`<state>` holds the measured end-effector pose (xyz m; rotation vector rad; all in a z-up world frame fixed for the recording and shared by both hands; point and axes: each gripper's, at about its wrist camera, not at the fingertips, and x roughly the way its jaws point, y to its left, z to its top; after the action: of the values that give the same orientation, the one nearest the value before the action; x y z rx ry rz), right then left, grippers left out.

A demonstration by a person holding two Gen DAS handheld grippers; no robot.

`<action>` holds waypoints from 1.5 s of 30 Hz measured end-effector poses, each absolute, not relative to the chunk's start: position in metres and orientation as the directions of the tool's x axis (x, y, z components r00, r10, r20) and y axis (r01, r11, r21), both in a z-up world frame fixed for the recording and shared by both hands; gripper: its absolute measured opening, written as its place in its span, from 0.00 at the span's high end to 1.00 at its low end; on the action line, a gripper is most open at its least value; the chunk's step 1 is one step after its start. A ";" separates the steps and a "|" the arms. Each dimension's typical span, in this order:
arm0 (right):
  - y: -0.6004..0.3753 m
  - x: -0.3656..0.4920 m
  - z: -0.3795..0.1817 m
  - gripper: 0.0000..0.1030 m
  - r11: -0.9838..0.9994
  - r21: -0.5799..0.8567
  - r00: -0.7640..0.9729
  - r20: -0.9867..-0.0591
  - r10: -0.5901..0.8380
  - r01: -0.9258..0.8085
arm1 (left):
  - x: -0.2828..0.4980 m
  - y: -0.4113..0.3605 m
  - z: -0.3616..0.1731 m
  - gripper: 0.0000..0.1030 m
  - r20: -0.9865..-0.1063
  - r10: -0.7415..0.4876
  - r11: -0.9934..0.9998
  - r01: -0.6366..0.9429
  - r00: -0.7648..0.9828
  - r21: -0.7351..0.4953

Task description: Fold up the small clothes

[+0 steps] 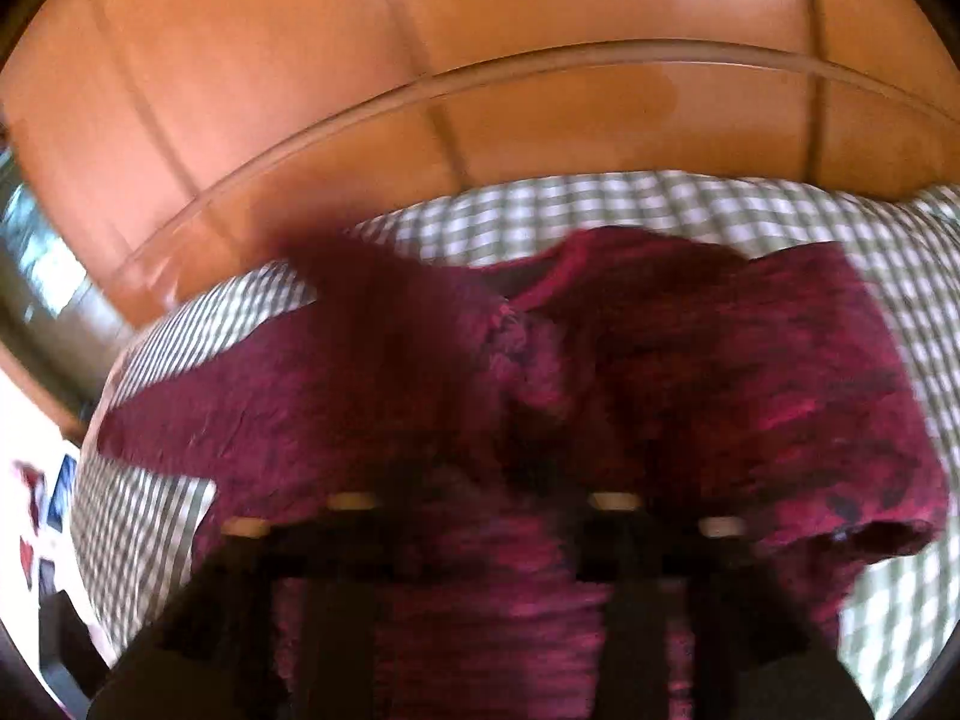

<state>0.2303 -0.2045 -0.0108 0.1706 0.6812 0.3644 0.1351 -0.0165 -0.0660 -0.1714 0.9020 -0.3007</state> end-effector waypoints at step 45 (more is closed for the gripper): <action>-0.309 0.227 -0.046 0.30 0.893 0.443 0.731 -0.585 0.352 -0.076 | 0.272 0.054 -0.057 0.90 -0.767 -0.296 0.918 -0.053 0.569 -0.394</action>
<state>0.2267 -0.3089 -0.0457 0.4100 0.7168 0.2426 0.2716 0.0540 -0.0572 -0.3985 0.9610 -0.1474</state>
